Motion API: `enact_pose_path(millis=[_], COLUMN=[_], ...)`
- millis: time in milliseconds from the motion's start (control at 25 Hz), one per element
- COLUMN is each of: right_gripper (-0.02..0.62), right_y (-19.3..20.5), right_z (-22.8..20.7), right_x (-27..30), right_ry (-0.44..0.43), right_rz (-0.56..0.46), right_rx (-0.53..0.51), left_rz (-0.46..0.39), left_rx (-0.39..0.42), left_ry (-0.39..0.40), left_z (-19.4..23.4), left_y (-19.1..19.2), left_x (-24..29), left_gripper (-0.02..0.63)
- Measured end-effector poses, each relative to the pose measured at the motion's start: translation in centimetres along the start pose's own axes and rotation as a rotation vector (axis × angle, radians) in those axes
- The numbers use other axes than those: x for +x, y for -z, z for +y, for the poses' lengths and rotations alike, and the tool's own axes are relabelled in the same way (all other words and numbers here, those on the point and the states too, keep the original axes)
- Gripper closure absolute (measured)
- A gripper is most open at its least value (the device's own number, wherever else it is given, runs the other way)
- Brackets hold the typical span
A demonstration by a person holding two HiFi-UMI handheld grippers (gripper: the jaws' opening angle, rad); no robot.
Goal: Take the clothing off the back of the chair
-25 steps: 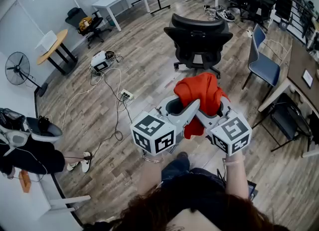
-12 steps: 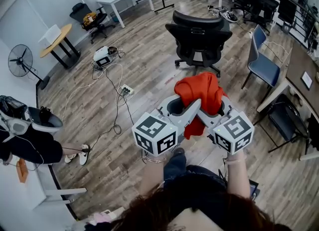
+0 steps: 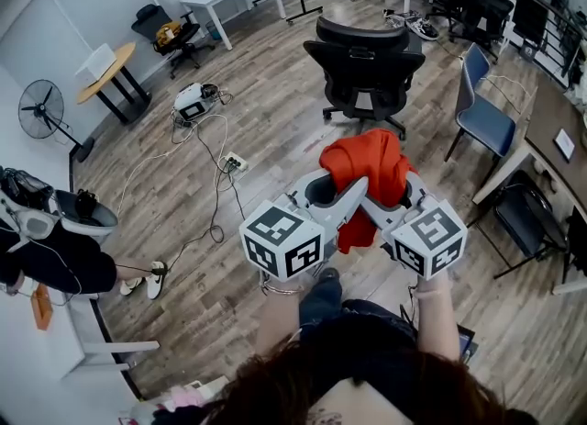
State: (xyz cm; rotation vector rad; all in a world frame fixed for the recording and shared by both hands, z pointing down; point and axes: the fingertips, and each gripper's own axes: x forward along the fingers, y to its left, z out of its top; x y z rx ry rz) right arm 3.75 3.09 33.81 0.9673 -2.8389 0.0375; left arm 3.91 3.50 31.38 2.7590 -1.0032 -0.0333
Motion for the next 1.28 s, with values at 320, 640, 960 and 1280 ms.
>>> enact_pose_path(millis=[320,640,960,1280], right_gripper=[0.408,0.408,0.408,0.408], right_y=[-0.4,-0.4,-0.6,0.0], right_z=[-0.3,-1.0,-1.4,-1.8], right_x=[-0.5,-0.3,0.2,1.1], right_ry=[0.019,0.033,0.049,0.050], right_rz=[-0.008,-0.014,-0.015,-0.003], right_rx=[0.009,0.010,0.007,0.008], left_rz=[0.011,0.016,0.015,0.026], left_rx=[0.011,0.023,0.019,0.014], left_ry=[0.013,0.019,0.030,0.031], left_z=[-0.4,-0.1,0.4,1.4], left_y=[-0.4,-0.5,-0.7,-0.2], left_x=[0.3,0.9,1.2,1.5], left_gripper=[0.497,0.495,0.494,0.492])
